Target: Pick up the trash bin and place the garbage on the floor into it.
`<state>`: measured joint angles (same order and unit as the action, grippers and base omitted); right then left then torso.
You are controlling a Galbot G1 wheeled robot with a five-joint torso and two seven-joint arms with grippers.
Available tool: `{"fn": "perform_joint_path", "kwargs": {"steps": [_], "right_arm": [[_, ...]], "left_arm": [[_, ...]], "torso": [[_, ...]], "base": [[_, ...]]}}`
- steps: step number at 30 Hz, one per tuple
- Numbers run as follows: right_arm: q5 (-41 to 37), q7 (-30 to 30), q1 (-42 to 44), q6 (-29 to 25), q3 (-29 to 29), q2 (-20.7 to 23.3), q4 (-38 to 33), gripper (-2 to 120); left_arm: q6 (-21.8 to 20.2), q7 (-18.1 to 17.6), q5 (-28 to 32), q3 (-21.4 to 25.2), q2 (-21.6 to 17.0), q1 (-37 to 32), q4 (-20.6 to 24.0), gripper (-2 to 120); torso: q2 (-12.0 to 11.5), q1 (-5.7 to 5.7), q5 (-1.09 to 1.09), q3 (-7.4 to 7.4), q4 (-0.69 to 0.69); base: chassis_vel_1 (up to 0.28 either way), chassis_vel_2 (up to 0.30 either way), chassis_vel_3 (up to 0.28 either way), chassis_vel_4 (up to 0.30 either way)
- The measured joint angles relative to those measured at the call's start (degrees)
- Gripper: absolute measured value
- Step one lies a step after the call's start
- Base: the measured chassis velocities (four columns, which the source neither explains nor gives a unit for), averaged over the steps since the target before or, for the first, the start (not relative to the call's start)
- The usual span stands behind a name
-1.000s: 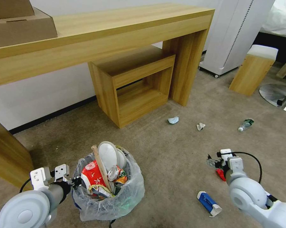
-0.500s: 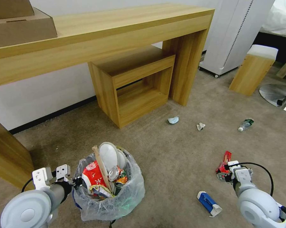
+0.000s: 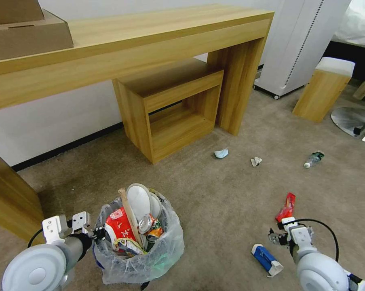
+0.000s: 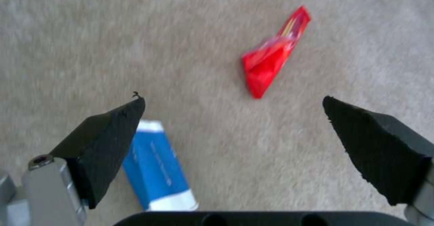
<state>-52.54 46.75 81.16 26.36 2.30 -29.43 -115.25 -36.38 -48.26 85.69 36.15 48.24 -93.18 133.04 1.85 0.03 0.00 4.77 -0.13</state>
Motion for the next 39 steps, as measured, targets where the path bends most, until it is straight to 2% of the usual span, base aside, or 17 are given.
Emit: {"fn": "perform_joint_path", "kwargs": {"steps": [5,9,22,33,39], "right_arm": [[1.0,0.0,-1.9,-0.6,-5.1,-1.0,2.6,100],[1.7,0.2,-2.1,-0.7,-7.1,-1.7,3.3,100],[3.9,0.6,-2.3,-1.4,-8.2,-2.6,6.7,100],[5.7,0.5,-4.4,-2.0,-12.2,-7.5,10.8,100],[6.8,0.6,-3.9,-2.2,-12.3,-8.8,11.9,100]], "left_arm": [[0.0,-0.1,-0.4,0.1,0.0,-0.6,0.0,0],[0.0,-0.4,-0.5,0.3,0.1,-0.8,-0.2,0],[0.0,-0.5,-2.3,-0.4,1.8,-0.8,-1.1,0],[0.0,-0.4,-2.2,-0.1,1.7,-0.8,-1.1,0],[0.0,-0.4,-2.3,-0.1,1.5,-0.9,-1.1,0]], "torso": [[0.0,0.00,0.01,0.00,0.01],[0.0,0.00,0.01,0.00,0.00],[0.0,0.00,0.01,0.00,0.00],[0.0,0.00,0.01,0.00,0.00],[0.0,0.00,0.00,0.00,0.00]], "base": [[0.000,0.000,0.000,0.000],[0.000,0.000,0.000,0.000],[0.000,0.000,0.000,0.000],[0.000,0.000,0.000,0.000],[0.000,0.000,0.000,0.000]]}}
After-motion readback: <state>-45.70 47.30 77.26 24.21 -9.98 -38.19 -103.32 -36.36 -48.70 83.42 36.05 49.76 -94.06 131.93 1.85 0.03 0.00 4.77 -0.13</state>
